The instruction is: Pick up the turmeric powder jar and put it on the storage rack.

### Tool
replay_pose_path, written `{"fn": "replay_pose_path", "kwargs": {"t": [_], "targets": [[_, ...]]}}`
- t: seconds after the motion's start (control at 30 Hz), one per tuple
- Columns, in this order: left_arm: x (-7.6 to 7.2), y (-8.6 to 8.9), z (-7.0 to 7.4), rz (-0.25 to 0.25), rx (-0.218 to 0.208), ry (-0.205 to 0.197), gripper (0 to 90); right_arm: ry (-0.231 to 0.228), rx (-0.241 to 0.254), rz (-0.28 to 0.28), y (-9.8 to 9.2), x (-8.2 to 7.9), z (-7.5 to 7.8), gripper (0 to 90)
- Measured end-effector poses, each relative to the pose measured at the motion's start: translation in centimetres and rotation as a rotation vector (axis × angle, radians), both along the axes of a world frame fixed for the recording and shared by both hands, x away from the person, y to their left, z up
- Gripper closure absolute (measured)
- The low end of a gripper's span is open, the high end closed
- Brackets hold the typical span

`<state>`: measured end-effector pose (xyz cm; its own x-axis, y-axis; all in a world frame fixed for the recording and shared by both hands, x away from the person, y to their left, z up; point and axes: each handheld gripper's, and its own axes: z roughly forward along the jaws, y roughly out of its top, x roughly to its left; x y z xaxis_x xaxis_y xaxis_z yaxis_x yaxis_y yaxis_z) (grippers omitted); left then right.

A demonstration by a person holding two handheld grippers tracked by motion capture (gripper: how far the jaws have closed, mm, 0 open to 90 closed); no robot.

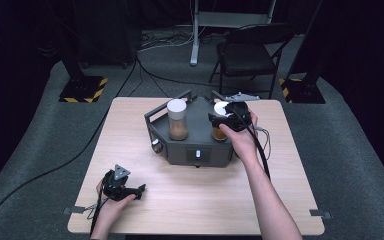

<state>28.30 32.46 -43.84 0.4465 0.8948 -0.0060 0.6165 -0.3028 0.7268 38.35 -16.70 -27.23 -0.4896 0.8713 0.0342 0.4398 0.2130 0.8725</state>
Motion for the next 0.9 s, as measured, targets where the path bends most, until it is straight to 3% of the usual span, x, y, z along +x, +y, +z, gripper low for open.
{"fn": "replay_pose_path", "kwargs": {"t": [0.33, 0.67, 0.9], "targets": [[0.0, 0.0, 0.0, -0.001, 0.0, 0.0, 2.5, -0.005, 0.019, -0.024, -0.4, -1.3, 0.7, 9.2], [0.0, 0.0, 0.0, 0.0, 0.0, 0.0, 2.5, -0.03, 0.02, -0.022, -2.2, -3.4, 1.1, 6.6], [0.0, -0.1, 0.0, 0.003, 0.0, 0.0, 2.5, -0.033, 0.016, -0.036, -3.5, -4.5, 0.5, 6.5]]}}
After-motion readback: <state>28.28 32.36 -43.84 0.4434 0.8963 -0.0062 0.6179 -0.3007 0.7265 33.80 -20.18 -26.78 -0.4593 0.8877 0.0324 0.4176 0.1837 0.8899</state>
